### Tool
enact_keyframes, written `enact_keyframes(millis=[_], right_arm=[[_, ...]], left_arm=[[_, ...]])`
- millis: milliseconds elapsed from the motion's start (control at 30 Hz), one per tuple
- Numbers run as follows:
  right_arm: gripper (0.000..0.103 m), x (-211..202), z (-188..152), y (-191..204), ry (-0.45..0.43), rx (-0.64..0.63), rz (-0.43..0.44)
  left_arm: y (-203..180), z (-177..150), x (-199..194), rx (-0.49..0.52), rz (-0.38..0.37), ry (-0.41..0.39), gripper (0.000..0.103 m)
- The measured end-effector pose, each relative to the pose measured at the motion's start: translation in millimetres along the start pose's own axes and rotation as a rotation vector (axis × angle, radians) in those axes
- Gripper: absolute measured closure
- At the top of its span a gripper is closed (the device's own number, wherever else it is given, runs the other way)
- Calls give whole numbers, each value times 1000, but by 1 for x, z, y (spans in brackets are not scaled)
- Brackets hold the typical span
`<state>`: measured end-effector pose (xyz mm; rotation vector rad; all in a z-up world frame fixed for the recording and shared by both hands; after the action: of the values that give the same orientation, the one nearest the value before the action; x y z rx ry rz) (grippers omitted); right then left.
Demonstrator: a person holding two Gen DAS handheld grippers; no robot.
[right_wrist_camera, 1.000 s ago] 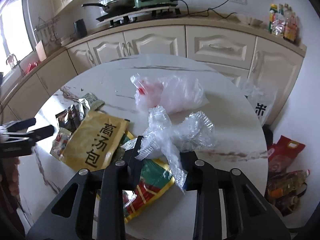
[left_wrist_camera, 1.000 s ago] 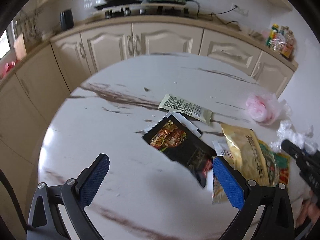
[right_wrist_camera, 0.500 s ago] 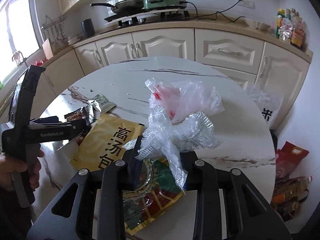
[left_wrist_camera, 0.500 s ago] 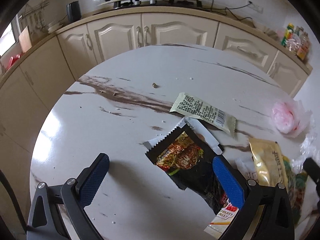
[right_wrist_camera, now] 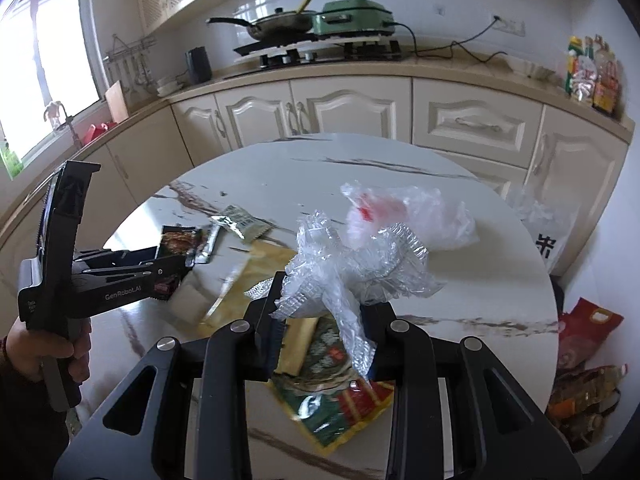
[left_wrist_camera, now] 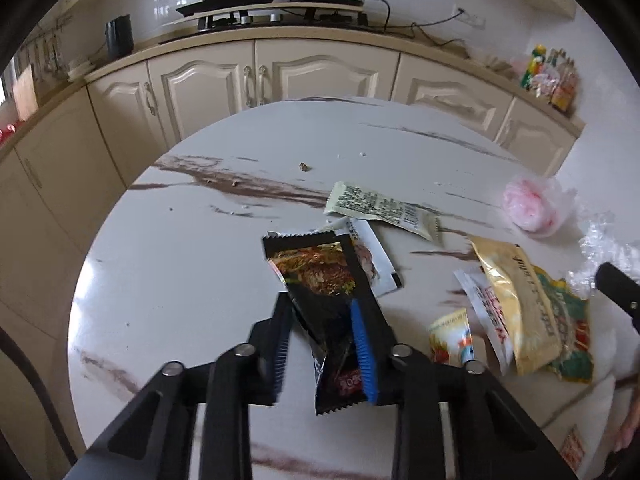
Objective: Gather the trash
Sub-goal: 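Grasp the clear plastic wrap with the right tool while the left tool grasps the black snack packet, then carry the wrap and black packet over the blue bin and open both tools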
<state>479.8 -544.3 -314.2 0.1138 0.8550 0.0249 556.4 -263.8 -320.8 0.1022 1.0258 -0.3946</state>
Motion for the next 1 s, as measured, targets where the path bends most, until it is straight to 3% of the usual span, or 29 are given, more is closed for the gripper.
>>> enact_keyframes(millis=[67,200,633,733,1000], right_arm=[[74,-2,0,7,-1,-8,7],[74,-5,-1,20,-4,-23,18],[74,-9,1,101,-22,-109,89],[74,-6,-1,118,-16,-121,95],[74,4,-12,151,20,-147,115]], left_arm=[[8,-5,-6,-16,-46,-4,90],[18,-15,-18,-23,-69,-15,95],[54,-53,-96,-53,-127,-93,99],[64,-62,-109,-83,-187,-86,99],[83,-93,-113,-63,-142,2,94]])
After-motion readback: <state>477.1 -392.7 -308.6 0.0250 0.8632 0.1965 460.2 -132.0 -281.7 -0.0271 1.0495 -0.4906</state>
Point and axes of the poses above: each gripper's, at about its wrist camera, not at the fingertips, and x roughly the way its jaws point, y to its left, z to its top, the point moved 8 cm from there along x, roughly the way its jaws point, and after that the axes turned 6 degrees about y, right-handed, at the moved point
